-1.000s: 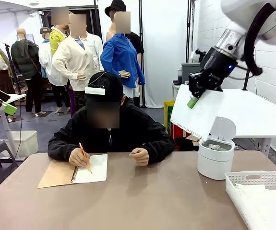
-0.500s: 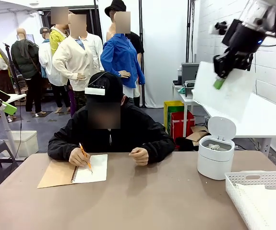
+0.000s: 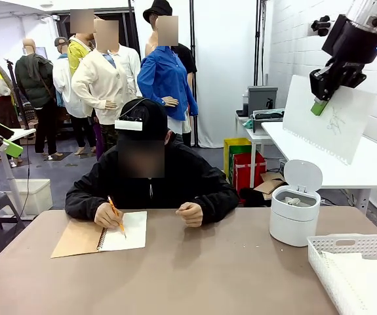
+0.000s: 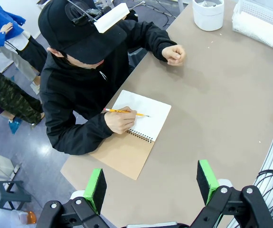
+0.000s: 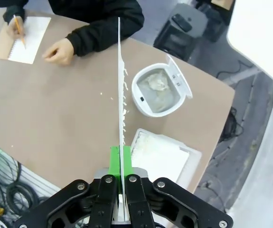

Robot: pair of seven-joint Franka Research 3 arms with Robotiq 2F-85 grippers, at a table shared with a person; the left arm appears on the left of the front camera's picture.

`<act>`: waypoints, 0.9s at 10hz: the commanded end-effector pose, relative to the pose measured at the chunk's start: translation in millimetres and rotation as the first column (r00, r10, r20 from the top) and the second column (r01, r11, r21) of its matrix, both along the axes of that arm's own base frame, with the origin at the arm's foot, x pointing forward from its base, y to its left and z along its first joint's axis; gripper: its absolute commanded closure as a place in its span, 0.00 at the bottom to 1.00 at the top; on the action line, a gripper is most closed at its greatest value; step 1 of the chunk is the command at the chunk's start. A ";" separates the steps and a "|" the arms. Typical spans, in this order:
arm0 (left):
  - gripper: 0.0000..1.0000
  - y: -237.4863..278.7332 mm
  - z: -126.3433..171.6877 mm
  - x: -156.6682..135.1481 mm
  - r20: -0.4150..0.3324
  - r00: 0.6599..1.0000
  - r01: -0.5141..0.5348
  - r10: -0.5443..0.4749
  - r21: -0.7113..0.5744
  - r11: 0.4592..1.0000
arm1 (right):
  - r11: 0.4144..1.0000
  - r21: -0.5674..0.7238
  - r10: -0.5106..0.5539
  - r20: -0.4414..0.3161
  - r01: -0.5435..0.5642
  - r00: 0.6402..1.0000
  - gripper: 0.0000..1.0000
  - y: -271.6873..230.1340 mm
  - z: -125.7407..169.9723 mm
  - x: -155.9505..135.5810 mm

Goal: Sort the paper based on its condition.
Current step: If a person hands you a paper, place it in the Organizing basket , and if it's crumpled, put it in the Trash can.

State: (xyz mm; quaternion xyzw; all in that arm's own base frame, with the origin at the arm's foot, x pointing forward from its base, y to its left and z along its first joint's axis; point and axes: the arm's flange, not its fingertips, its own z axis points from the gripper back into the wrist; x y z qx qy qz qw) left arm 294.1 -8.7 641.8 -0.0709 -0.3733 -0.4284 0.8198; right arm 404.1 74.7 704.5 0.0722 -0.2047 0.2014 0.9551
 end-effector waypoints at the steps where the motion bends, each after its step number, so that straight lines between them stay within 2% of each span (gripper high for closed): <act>1: 0.00 0.7 0.1 1.3 0.008 1.000 -0.007 0.007 -0.001 1.000 | 1.000 0.019 0.010 -0.021 -0.009 1.000 1.00 1.5 0.4 3.2; 5: 0.00 0.7 0.1 1.3 0.008 1.000 -0.007 0.007 -0.001 1.000 | 1.000 0.001 0.007 -0.009 -0.007 1.000 1.00 2.6 -3.2 3.0; 9: 0.00 0.7 0.1 1.3 0.008 1.000 -0.007 0.007 -0.001 1.000 | 0.997 0.014 -0.074 -0.050 0.075 0.996 1.00 -28.7 -23.8 -33.4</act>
